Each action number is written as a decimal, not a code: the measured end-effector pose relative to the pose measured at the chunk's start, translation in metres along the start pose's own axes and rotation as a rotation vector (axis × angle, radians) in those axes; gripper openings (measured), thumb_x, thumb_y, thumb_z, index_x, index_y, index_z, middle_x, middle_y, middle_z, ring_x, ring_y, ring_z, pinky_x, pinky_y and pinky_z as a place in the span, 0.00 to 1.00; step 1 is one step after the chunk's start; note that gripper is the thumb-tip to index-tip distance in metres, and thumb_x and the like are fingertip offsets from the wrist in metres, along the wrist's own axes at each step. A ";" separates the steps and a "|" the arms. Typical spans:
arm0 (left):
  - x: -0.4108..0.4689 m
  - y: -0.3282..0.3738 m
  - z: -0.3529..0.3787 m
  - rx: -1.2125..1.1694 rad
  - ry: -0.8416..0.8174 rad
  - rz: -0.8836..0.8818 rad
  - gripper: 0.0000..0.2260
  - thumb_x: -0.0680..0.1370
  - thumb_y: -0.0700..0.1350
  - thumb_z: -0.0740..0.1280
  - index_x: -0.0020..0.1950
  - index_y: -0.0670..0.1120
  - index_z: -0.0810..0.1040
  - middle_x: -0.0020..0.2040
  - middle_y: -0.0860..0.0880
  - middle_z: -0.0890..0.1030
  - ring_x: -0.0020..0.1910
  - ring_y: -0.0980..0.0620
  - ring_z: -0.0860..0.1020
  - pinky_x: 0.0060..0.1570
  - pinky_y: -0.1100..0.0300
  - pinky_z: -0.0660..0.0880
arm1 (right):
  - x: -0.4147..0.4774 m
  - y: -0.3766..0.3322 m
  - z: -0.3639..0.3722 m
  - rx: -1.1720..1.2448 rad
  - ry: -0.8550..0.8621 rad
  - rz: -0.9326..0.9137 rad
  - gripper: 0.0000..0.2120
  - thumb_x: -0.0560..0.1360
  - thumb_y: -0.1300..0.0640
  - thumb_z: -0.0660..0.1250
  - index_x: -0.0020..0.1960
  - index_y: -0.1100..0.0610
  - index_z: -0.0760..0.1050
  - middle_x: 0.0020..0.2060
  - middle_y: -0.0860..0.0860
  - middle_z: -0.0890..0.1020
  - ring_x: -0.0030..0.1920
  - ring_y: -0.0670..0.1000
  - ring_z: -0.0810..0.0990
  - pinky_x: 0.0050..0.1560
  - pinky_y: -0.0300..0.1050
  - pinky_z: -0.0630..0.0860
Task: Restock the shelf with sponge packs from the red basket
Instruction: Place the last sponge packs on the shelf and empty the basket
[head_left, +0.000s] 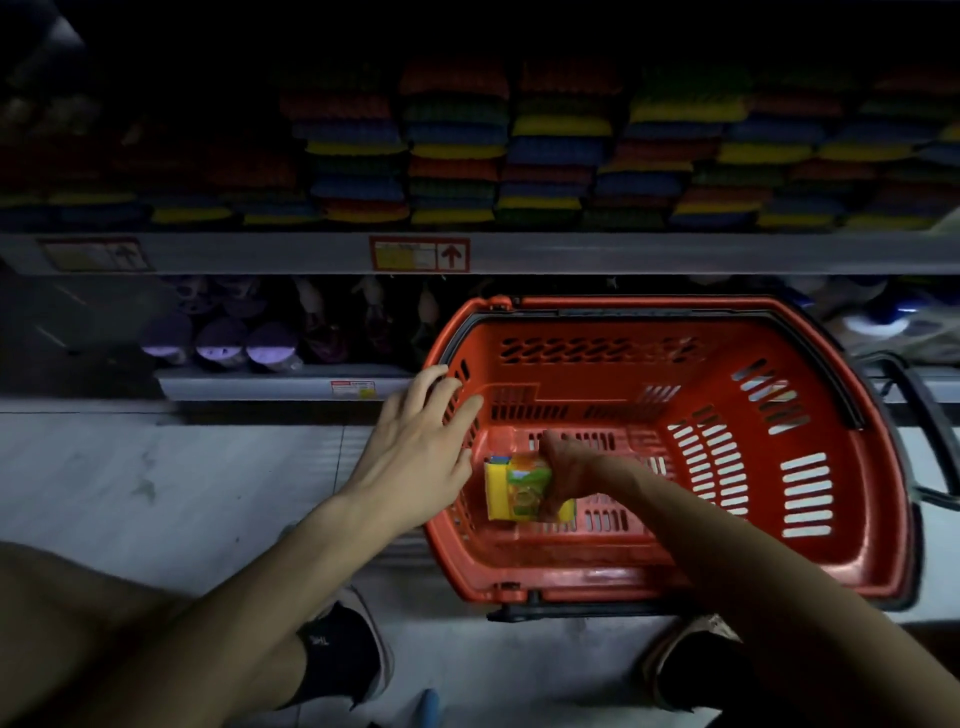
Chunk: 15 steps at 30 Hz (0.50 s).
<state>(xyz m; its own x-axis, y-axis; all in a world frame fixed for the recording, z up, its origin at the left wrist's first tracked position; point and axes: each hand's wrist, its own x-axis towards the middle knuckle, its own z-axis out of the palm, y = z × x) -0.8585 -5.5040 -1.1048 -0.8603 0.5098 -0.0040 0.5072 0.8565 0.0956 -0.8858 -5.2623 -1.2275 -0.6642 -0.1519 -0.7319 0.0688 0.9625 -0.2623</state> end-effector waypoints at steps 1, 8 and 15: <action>0.001 0.001 -0.001 0.008 0.018 0.006 0.25 0.77 0.51 0.69 0.73 0.46 0.73 0.70 0.43 0.73 0.76 0.41 0.63 0.67 0.41 0.70 | -0.007 0.001 -0.006 -0.005 0.038 -0.030 0.44 0.58 0.51 0.87 0.66 0.58 0.66 0.64 0.59 0.78 0.62 0.59 0.79 0.57 0.46 0.75; 0.011 0.003 -0.015 -0.121 0.147 -0.065 0.24 0.78 0.51 0.68 0.74 0.46 0.74 0.69 0.46 0.74 0.72 0.44 0.68 0.70 0.44 0.69 | -0.094 0.012 -0.057 -0.045 0.562 -0.279 0.48 0.59 0.41 0.83 0.72 0.54 0.67 0.60 0.53 0.76 0.59 0.59 0.78 0.56 0.55 0.79; 0.022 0.022 -0.068 -1.340 0.230 -0.523 0.11 0.79 0.58 0.68 0.57 0.55 0.82 0.57 0.52 0.84 0.55 0.56 0.82 0.60 0.55 0.78 | -0.176 -0.015 -0.100 -0.281 1.201 -0.566 0.36 0.70 0.41 0.78 0.69 0.59 0.69 0.60 0.56 0.80 0.57 0.58 0.80 0.55 0.53 0.79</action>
<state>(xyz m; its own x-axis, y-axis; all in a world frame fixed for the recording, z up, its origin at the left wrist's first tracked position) -0.8699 -5.4794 -1.0355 -0.9821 0.0355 -0.1849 -0.1773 0.1551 0.9719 -0.8447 -5.2274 -1.0319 -0.7947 -0.3895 0.4655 -0.4845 0.8691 -0.0999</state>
